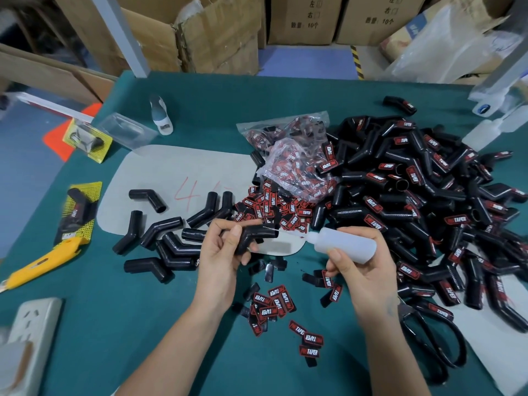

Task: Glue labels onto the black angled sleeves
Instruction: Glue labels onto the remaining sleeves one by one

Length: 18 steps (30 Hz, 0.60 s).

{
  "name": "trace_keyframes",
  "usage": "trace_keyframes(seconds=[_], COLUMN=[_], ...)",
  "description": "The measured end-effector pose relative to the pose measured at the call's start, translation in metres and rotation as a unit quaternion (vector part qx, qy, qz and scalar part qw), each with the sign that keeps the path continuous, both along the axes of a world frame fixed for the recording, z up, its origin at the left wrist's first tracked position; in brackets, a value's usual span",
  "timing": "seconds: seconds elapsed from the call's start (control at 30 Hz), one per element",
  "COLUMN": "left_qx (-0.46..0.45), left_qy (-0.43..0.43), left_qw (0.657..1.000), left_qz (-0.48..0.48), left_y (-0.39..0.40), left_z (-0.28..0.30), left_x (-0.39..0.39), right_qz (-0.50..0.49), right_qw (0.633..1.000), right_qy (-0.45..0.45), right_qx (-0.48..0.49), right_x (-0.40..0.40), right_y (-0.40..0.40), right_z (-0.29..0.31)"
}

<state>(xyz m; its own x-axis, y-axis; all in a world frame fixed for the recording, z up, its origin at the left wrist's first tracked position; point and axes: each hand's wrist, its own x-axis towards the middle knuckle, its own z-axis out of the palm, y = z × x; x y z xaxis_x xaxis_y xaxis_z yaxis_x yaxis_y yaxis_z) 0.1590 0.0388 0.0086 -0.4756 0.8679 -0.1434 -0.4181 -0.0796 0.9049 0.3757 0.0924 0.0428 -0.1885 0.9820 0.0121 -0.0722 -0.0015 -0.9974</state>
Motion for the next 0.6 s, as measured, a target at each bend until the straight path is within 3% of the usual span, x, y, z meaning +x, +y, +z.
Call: trace_keyframes(seconds=[0.13, 0.27, 0.6], left_qx=[0.001, 0.01, 0.011], left_qy=[-0.012, -0.08, -0.116], left_qw=[1.0, 0.997, 0.992], left_qz=[0.0, -0.01, -0.041], left_y=[-0.001, -0.0032, -0.0019], left_z=[-0.0026, -0.0008, 0.0066], left_x=[-0.0004, -0.0023, -0.0004], right_qz=[0.007, 0.004, -0.039], right_qw=[1.0, 1.0, 0.982], right_qy=[-0.001, -0.01, -0.115], right_qx=[0.002, 0.018, 0.147], right_x=[-0.0014, -0.0029, -0.0037], right_y=[-0.0009, -0.0031, -0.0066], right_z=[-0.0007, -0.0007, -0.0036])
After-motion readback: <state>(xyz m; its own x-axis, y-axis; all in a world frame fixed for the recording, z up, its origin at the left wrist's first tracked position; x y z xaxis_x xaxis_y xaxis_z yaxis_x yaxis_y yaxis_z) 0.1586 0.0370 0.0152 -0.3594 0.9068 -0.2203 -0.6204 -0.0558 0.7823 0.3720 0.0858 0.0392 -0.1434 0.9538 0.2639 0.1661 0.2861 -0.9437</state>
